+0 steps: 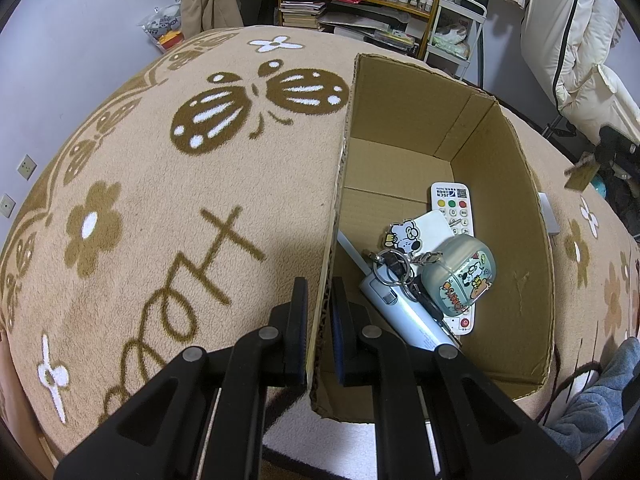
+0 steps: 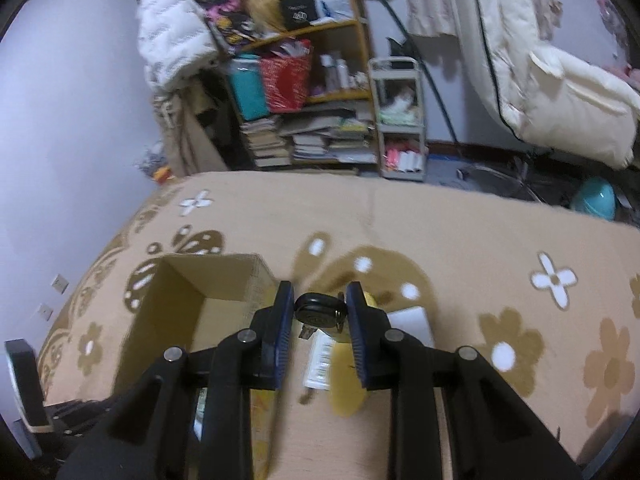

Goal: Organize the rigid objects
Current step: 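Carry the key fob into the box and open the right tool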

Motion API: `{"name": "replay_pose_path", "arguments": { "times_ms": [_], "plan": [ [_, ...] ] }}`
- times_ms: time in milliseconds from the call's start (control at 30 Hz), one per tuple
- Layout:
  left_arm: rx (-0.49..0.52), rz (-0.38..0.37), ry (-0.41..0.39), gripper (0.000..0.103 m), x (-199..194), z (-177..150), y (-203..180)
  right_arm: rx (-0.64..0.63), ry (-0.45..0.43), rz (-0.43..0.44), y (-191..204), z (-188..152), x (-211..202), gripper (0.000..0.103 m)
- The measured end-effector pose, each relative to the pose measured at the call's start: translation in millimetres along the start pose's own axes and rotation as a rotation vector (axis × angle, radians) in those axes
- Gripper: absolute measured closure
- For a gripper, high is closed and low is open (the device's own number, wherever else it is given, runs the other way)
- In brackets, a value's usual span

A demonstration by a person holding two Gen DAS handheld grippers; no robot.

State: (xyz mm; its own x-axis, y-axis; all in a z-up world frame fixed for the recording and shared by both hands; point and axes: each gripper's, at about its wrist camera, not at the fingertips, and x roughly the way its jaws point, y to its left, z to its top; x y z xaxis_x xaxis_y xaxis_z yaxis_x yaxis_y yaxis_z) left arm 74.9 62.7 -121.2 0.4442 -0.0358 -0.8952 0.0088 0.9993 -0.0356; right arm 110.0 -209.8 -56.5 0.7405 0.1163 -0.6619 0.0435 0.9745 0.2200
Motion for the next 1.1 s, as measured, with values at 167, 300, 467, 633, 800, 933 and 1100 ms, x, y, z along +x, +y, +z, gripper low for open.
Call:
{"name": "replay_pose_path", "arguments": {
  "times_ms": [167, 300, 467, 633, 800, 933, 1100],
  "plan": [
    [0.000, 0.000, 0.000, 0.092, 0, 0, 0, -0.035, -0.022, 0.073, 25, 1, -10, 0.075],
    [0.002, 0.002, 0.000, 0.092, 0, 0, 0, -0.071, -0.029, 0.127, 43, -3, -17, 0.075],
    [0.010, -0.002, 0.002, 0.095, 2, -2, -4, -0.129, 0.010, 0.165, 68, -16, -9, 0.075],
    [0.008, -0.007, 0.005, 0.095, 2, -2, -2, -0.180, 0.077, 0.182, 82, -36, 11, 0.075],
    [0.008, -0.007, 0.006, 0.095, 2, -2, -2, -0.217, 0.135, 0.195, 90, -52, 27, 0.075],
    [0.008, -0.007, 0.005, 0.094, 2, -2, -2, -0.224, 0.159, 0.192, 91, -59, 34, 0.075],
    [0.007, -0.007, 0.006, 0.094, 2, -1, -1, -0.235, 0.165, 0.200, 94, -61, 36, 0.074]
  ]
}}
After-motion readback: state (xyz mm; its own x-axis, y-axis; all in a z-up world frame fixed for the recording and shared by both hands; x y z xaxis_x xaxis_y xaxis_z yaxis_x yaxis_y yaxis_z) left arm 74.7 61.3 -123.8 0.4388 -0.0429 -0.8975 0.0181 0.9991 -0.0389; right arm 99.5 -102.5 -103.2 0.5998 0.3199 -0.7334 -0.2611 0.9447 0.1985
